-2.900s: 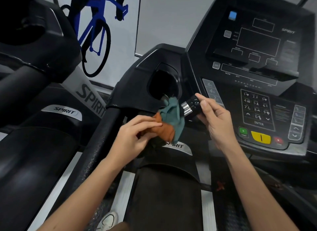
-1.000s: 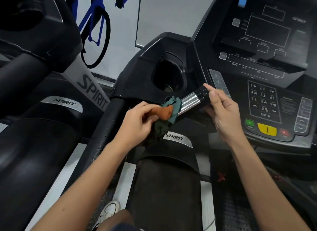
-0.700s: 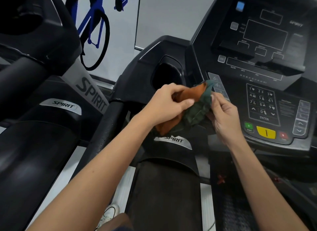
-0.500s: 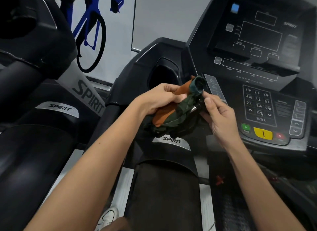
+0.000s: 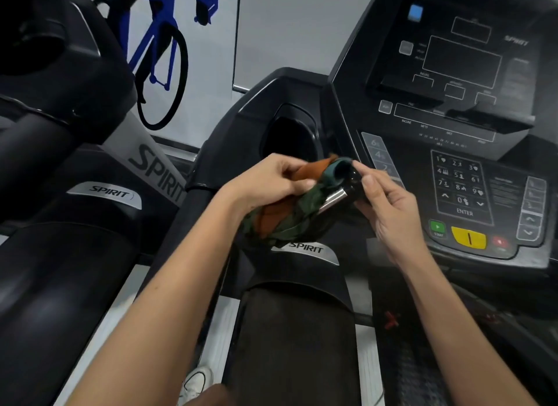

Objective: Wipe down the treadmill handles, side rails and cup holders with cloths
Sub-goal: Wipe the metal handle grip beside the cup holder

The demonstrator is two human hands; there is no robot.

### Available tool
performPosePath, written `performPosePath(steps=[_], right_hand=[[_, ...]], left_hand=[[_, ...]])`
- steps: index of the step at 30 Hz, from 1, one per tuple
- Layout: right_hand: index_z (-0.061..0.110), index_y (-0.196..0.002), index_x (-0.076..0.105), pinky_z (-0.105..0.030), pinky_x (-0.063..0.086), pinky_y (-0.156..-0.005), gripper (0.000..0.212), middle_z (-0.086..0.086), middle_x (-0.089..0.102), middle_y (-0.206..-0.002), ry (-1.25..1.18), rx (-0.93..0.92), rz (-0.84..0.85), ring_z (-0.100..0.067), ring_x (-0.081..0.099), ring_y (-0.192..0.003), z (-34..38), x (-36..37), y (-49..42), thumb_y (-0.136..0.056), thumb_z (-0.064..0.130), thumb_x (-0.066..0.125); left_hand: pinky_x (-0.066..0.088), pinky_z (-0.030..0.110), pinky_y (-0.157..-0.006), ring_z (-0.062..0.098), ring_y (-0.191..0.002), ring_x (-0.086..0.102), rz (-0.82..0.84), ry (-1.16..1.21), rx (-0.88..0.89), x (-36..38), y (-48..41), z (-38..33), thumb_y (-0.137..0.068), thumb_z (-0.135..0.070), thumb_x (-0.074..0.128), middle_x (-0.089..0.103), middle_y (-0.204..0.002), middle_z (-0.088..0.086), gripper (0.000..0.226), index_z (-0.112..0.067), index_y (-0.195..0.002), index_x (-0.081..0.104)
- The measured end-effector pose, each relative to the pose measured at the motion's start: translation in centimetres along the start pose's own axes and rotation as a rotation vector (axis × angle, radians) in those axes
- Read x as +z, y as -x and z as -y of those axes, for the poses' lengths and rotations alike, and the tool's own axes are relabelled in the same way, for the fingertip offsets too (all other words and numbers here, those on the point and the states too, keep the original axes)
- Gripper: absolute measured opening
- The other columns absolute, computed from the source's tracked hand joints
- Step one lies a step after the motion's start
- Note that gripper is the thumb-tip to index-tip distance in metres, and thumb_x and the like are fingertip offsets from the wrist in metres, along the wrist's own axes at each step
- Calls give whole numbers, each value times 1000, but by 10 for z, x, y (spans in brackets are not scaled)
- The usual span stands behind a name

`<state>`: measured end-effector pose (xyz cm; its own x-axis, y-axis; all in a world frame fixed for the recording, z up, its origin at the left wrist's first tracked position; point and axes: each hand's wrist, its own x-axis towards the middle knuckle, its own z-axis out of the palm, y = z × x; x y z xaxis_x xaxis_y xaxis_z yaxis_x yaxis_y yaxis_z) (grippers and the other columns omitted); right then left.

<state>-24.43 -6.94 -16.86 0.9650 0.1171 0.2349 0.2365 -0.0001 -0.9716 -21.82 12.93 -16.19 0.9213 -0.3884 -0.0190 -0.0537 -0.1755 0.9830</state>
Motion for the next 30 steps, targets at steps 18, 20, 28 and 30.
performPosePath(steps=[18, 20, 28, 30], right_hand=[[36, -99, 71, -20, 51, -87, 48, 1, 62, -114, 26, 7, 18, -8, 61, -105, 3, 0, 0, -61, 64, 69], [34, -94, 72, -26, 53, -88, 36, -4, 63, -110, 42, -2, 10, -14, 62, -102, 6, 1, 1, -68, 58, 68], [26, -94, 72, -19, 55, -72, 37, -1, 63, -98, 71, -57, 44, -7, 63, -89, 8, -1, 0, -83, -6, 57], [9, -107, 65, -19, 53, -74, 28, -10, 60, -105, 120, -50, 45, -9, 61, -92, 7, -3, -1, -86, -7, 55]], left_hand=[[41, 12, -82, 3, -91, 57, -388, -271, 127, 28, 38, 10, -85, -23, 66, 62, -95, -10, 26, -27, -110, 67], [40, 16, -87, 8, -95, 55, -420, -325, 224, 45, 29, 0, -79, -28, 72, 58, -100, -4, 42, -27, -120, 63], [46, 24, -76, 21, -85, 49, -697, -617, 654, 73, 30, 25, -80, -11, 63, 59, -97, 8, 28, -13, -107, 70], [48, 27, -72, 20, -87, 47, -712, -716, 697, 75, 33, 33, -81, -7, 59, 59, -98, 8, 27, -13, -105, 71]])
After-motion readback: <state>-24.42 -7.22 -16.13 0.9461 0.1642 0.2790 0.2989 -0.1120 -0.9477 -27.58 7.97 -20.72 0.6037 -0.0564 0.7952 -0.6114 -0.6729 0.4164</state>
